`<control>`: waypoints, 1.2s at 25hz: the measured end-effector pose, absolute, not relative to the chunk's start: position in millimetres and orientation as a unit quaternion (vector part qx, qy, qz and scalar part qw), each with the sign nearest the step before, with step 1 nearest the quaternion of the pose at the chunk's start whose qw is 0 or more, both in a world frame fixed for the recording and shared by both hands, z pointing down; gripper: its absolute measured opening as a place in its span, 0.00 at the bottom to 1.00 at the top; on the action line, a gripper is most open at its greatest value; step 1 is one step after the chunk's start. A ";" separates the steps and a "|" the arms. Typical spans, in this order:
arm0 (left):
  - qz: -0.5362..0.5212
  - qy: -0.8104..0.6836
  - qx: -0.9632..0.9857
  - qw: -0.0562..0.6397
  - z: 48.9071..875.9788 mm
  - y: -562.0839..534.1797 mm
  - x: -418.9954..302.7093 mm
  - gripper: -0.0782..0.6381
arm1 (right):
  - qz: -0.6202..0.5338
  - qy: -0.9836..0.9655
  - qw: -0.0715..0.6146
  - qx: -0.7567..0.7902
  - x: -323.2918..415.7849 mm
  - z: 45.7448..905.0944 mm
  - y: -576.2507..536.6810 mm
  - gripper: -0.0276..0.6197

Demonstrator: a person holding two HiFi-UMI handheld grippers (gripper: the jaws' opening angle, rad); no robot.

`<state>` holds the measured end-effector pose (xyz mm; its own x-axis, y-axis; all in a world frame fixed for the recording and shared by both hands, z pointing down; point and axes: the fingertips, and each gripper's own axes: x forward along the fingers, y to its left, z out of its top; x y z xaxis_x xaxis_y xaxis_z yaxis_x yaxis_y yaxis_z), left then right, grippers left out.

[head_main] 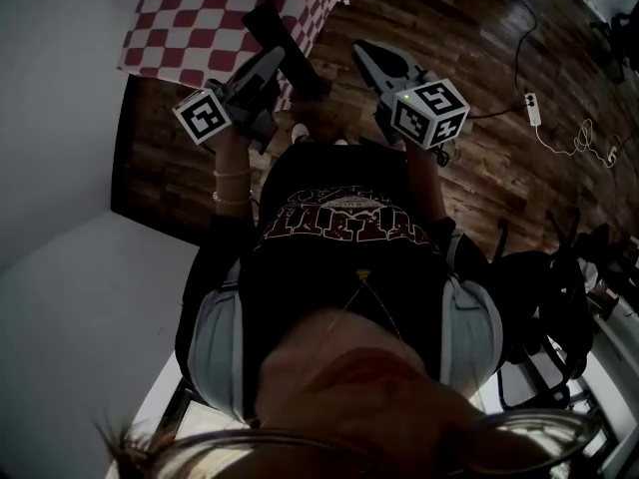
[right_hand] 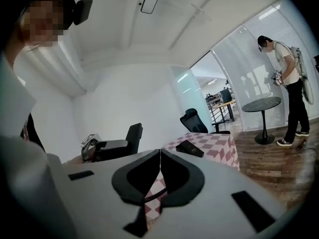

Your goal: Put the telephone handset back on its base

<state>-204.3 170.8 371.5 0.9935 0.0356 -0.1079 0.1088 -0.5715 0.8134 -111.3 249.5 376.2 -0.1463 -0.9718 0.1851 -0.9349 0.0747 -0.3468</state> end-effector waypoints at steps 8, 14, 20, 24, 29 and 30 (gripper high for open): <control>-0.017 0.045 0.884 0.464 378.0 165.5 -192.9 0.22 | -0.204 0.723 0.054 -0.658 -103.9 381.3 247.3 0.07; -0.005 0.059 0.883 0.466 380.5 157.4 -142.1 0.22 | -0.202 0.715 0.056 -0.667 -60.5 382.5 243.7 0.07; 0.000 0.068 0.880 0.471 374.7 142.2 -117.9 0.22 | -0.206 0.711 0.053 -0.670 -39.0 377.4 230.0 0.07; 0.012 0.072 0.876 0.476 393.5 107.0 -111.8 0.22 | -0.210 0.706 0.049 -0.675 -34.8 391.7 194.6 0.07; 0.020 0.079 0.873 0.481 402.6 79.3 -97.4 0.22 | -0.210 0.701 0.045 -0.681 -21.4 396.4 171.2 0.07; 0.021 0.080 0.873 0.481 401.4 81.2 -98.5 0.22 | -0.208 0.700 0.046 -0.681 -22.4 394.3 173.9 0.07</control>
